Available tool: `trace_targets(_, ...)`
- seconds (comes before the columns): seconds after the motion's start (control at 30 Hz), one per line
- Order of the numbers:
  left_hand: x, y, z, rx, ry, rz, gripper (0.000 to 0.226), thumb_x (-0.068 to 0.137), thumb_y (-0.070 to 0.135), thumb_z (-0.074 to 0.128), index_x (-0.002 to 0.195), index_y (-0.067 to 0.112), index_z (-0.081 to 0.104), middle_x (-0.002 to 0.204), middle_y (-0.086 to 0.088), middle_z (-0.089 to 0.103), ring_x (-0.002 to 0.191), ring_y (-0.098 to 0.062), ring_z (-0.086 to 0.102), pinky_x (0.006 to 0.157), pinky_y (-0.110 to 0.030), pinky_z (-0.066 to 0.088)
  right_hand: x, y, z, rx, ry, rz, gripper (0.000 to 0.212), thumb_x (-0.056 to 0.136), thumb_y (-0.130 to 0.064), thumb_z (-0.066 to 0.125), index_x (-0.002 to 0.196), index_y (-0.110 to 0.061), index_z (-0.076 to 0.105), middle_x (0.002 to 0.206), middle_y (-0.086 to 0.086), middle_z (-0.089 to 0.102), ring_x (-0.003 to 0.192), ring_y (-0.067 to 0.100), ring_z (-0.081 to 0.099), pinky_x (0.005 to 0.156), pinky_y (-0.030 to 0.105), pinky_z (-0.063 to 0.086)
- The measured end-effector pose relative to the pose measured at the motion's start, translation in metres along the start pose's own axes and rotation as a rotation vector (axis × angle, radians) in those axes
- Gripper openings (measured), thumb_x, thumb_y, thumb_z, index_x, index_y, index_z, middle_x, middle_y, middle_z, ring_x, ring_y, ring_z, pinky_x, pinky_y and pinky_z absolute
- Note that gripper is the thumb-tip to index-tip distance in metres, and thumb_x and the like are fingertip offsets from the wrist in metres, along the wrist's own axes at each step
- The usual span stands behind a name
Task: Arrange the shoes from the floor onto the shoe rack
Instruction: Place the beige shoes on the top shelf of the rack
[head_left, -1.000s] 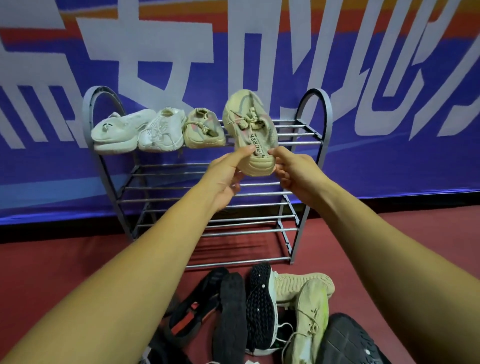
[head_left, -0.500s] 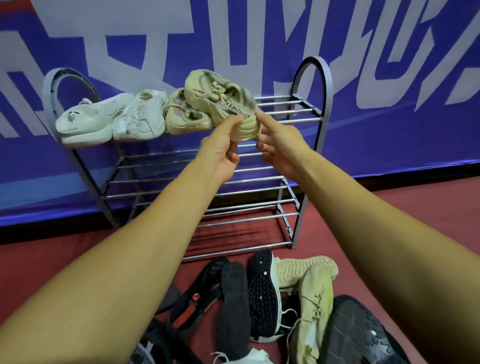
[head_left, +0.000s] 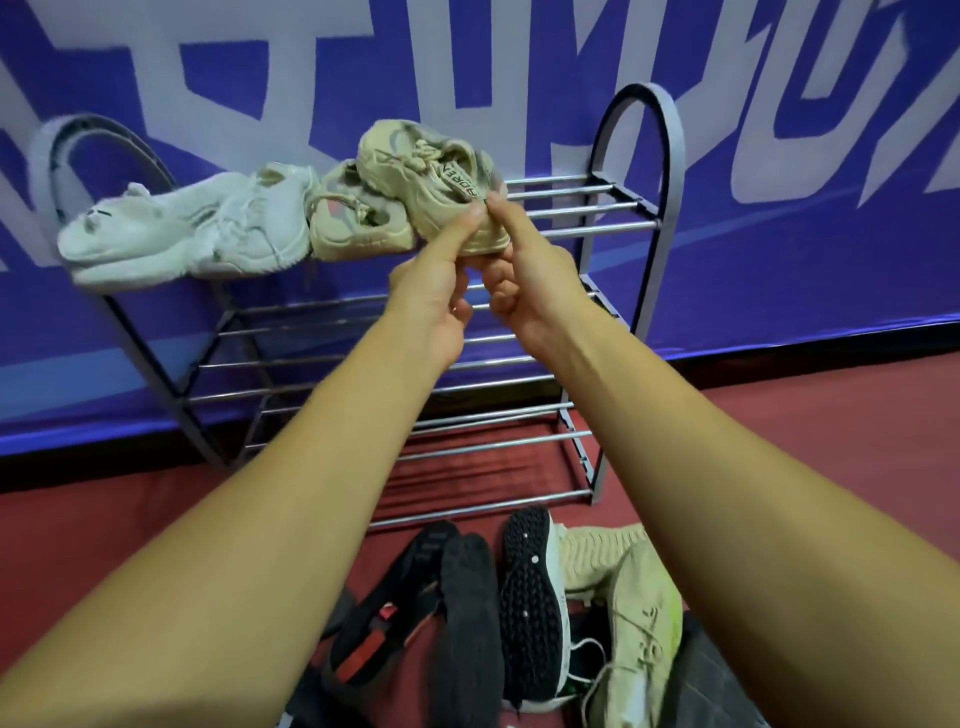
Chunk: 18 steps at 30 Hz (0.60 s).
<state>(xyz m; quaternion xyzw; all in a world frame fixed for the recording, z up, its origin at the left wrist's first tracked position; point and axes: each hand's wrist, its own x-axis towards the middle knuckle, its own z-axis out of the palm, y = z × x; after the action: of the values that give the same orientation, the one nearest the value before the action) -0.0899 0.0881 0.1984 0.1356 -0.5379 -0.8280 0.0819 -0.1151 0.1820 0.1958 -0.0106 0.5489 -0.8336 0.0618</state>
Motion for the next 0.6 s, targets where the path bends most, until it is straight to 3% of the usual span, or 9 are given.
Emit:
trace_targets(0.2,0.007,-0.001,-0.007,0.046,0.012,0.008,0.028,0.071,0.041,0.086,0.089,0.025,0.071,0.075,0.013,0.063,0.068,-0.004,0.047,0.053,-0.021,0.032,0.009,0.008,0.0,-0.057,-0.002,-0.003,0.054,0.08,-0.055,0.074,0.104,-0.008,0.069,0.087,0.015,0.061,0.044,0.008,0.038,0.043,0.023,0.031)
trace_targets(0.33,0.01,0.005,-0.008,0.077,0.029,0.037,0.059,0.058,0.048,0.088,0.109,0.023,0.073,0.084,0.011,0.066,0.071,-0.005,0.049,0.051,-0.021,0.034,0.01,0.001,0.002,-0.141,0.026,-0.033,0.052,0.084,-0.056,0.07,0.099,-0.006,0.07,0.074,0.01,0.064,0.043,0.008,0.037,0.043,0.023,0.027)
trace_targets(0.47,0.01,0.004,-0.013,0.12,0.009,0.042,0.035,0.066,0.048,0.087,0.091,0.026,0.074,0.082,0.014,0.068,0.079,-0.006,0.05,0.058,-0.023,0.034,0.005,-0.004,-0.005,-0.366,0.078,-0.079,0.06,0.084,-0.066,0.065,0.099,-0.008,0.072,0.074,0.002,0.067,0.045,0.006,0.045,0.04,0.016,0.033)
trace_targets(0.6,0.009,-0.005,-0.019,0.163,0.005,0.045,0.035,0.069,0.053,0.084,0.09,0.027,0.073,0.084,0.012,0.068,0.071,-0.006,0.05,0.058,-0.023,0.035,-0.006,-0.006,-0.014,-0.481,0.079,-0.118,0.067,0.086,-0.066,0.062,0.108,-0.004,0.07,0.086,0.003,0.069,0.045,0.0,0.051,0.038,0.011,0.035)
